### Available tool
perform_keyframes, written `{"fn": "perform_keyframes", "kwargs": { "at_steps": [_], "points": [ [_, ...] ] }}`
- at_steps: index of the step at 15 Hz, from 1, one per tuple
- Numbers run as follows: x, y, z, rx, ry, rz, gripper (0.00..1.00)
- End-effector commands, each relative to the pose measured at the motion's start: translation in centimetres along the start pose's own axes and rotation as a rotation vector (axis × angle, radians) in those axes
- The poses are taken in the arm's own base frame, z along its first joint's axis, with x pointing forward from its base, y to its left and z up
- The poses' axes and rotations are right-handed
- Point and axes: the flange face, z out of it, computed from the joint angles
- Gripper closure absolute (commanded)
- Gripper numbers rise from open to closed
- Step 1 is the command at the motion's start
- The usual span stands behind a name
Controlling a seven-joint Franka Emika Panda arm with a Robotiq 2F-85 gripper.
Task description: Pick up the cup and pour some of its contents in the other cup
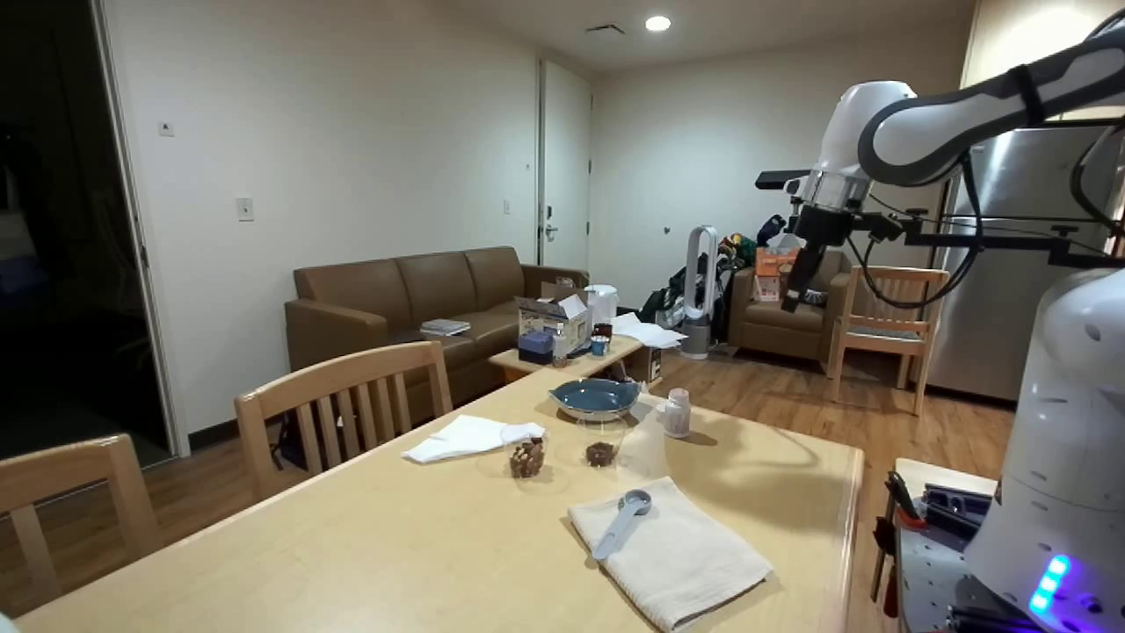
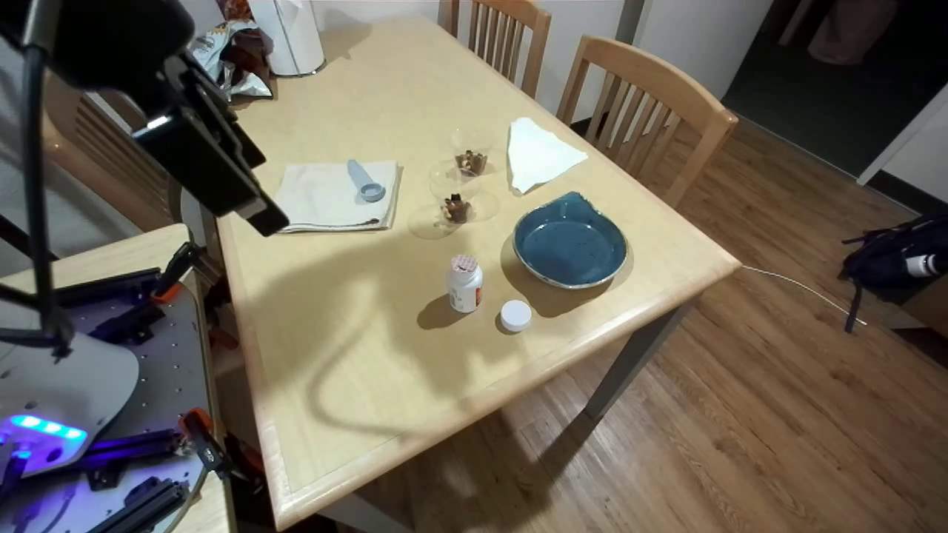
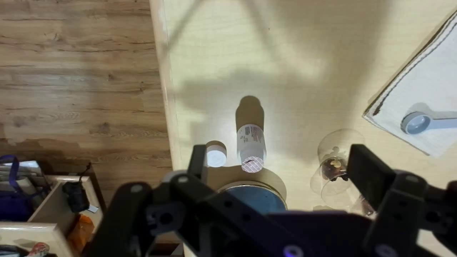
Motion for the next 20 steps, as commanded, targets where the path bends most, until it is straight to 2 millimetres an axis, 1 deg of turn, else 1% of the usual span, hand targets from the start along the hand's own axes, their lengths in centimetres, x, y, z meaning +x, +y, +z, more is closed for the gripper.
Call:
{"fn": "perform_keyframes", "kwargs": {
  "at_steps": [1, 6, 8, 10, 11, 13, 16, 17, 18, 20],
  "points": [
    [2.4, -1.7, 1.7, 0.044, -0.051, -0.127, 0.0],
    [5.6, -5.1, 4.8, 0.09, -0.154, -0.365, 0.0],
    [7.0, -6.4, 5.5, 0.104, -0.186, -0.463, 0.0],
    [7.9, -7.1, 6.1, 0.124, -0.224, -0.555, 0.0],
    [8.1, -7.2, 6.3, 0.134, -0.249, -0.6, 0.0],
    [8.1, -6.7, 6.8, 0.151, -0.297, -0.651, 0.0],
    [7.9, -5.4, 8.1, 0.267, -0.332, -0.762, 0.0],
    [8.1, -5.0, 8.7, 0.269, -0.347, -0.712, 0.0],
    [7.2, -5.9, 7.8, 0.224, -0.322, -0.706, 0.0],
    [7.4, -5.2, 8.5, 0.24, -0.336, -0.699, 0.0]
  ]
}}
